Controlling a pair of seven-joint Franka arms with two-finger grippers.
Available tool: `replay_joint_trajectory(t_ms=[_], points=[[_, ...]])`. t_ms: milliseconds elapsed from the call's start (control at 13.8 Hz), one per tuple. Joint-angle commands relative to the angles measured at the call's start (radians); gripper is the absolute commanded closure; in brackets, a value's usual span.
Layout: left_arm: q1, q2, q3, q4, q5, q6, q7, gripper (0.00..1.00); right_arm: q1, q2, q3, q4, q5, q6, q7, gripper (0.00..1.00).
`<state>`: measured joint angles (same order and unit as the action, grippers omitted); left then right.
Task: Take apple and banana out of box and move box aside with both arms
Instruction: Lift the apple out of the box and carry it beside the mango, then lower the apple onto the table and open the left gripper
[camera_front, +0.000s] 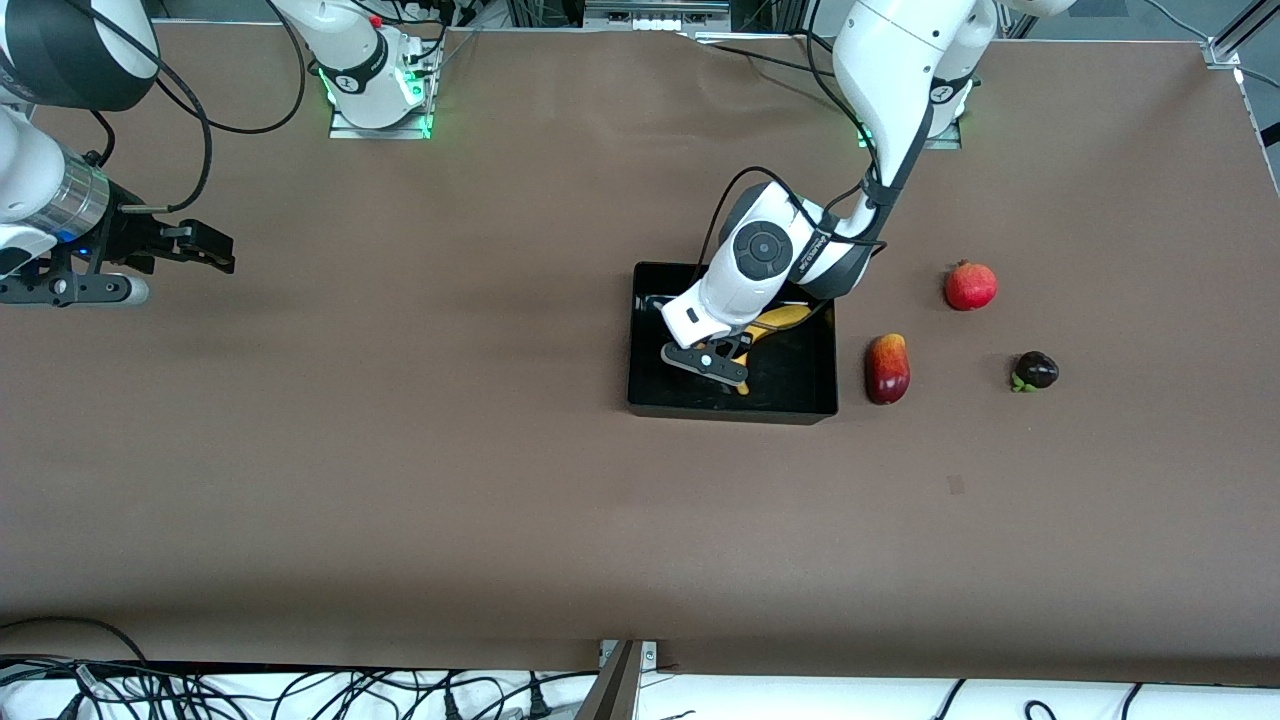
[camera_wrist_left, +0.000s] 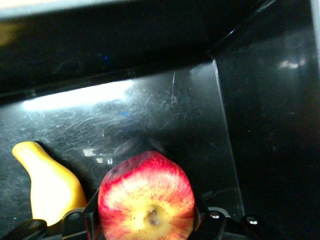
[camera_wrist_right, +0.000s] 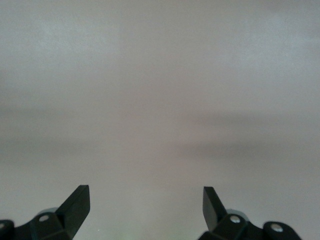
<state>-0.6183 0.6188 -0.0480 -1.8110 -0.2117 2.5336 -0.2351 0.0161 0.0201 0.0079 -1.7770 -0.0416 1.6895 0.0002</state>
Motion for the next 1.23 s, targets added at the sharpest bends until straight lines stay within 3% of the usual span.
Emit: replay_joint_trajectory(t_ms=[0,361,578,867,1157], points=[[-0.009,-0.100,0.016,-0.031,-0.011,-0.063,0.020,1.00,0.004,0.015,-0.002,0.025,-0.003,-0.011,0.007,0.00],[0.116,-0.264,0.016,-0.034,-0.009,-0.292,0.058,1.00,0.005,0.015,0.000,0.027,-0.006,-0.005,0.004,0.00],[0.268,-0.359,0.016,-0.100,-0.009,-0.395,0.265,1.00,0.005,0.020,0.000,0.027,-0.004,-0.004,0.006,0.00],[0.442,-0.447,0.017,-0.249,-0.009,-0.401,0.598,1.00,0.025,0.034,0.000,0.028,-0.003,-0.017,0.006,0.00],[0.537,-0.459,0.049,-0.379,0.090,-0.318,0.740,1.00,0.024,0.035,-0.003,0.030,-0.004,-0.011,0.006,0.00]])
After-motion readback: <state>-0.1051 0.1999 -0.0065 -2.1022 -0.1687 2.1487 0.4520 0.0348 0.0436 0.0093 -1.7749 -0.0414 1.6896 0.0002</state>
